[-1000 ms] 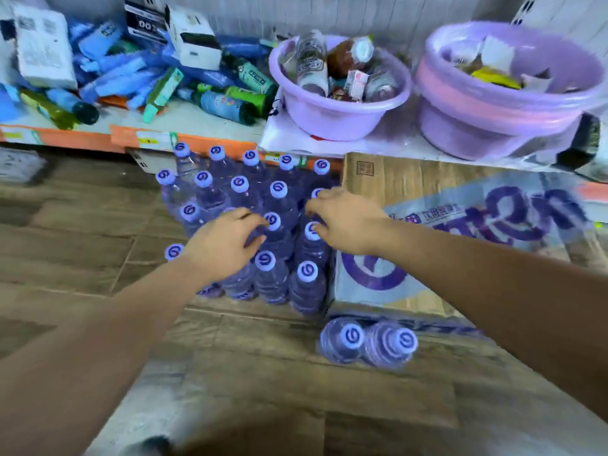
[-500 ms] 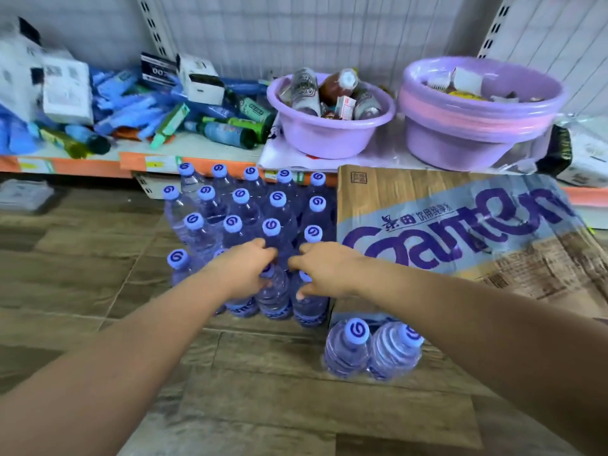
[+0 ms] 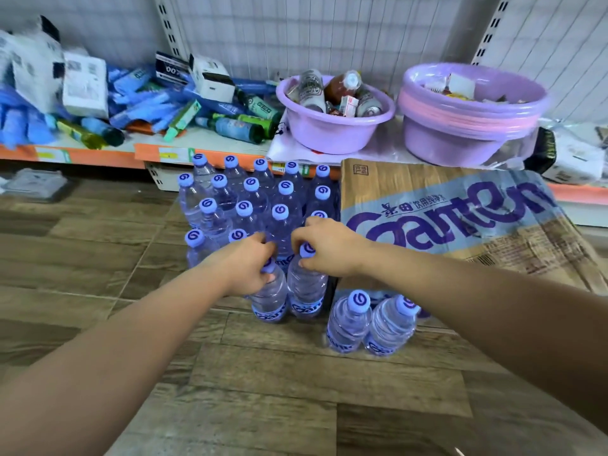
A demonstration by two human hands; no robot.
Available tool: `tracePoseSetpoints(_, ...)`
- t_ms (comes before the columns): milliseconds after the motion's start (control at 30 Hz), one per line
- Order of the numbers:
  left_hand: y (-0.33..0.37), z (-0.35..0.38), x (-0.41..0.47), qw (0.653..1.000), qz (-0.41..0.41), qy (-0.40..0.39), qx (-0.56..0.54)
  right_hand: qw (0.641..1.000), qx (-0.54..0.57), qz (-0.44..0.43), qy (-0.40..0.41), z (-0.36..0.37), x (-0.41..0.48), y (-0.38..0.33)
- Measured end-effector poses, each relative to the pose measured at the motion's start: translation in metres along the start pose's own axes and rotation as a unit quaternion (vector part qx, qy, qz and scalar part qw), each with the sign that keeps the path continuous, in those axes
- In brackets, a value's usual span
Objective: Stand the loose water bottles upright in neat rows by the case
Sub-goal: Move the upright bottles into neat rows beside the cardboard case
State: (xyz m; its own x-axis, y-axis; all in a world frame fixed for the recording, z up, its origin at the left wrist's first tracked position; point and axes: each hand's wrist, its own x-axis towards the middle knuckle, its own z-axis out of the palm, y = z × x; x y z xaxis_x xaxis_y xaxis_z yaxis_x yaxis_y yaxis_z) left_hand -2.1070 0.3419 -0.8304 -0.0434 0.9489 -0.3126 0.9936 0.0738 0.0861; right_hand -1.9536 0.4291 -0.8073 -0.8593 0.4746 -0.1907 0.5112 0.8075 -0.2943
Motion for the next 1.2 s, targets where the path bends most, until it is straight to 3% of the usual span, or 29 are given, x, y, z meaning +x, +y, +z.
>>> tracePoseSetpoints(367,0.010,-0.038,-0.041,0.999,0.012,0.023,0.021,0.991,0.017,-0.032,0.126,-0.050,-0.052,-0.021)
tracePoseSetpoints(733,0.077,-0.147,-0.062,0.980,0.102,0.170,0.020,0.973,-0.014,0.016,0.229,-0.145,-0.166,-0.005)
tracePoseSetpoints(933,0.134,-0.183,-0.056,0.963,0.165,0.215,-0.003,0.975,-0.058,0.067,0.202,-0.159,-0.224,0.018)
tracePoseSetpoints(1200,0.219,-0.157,-0.022,0.957,0.238,0.161,-0.040,0.977,-0.068,0.129,0.157,-0.134,-0.266,0.062)
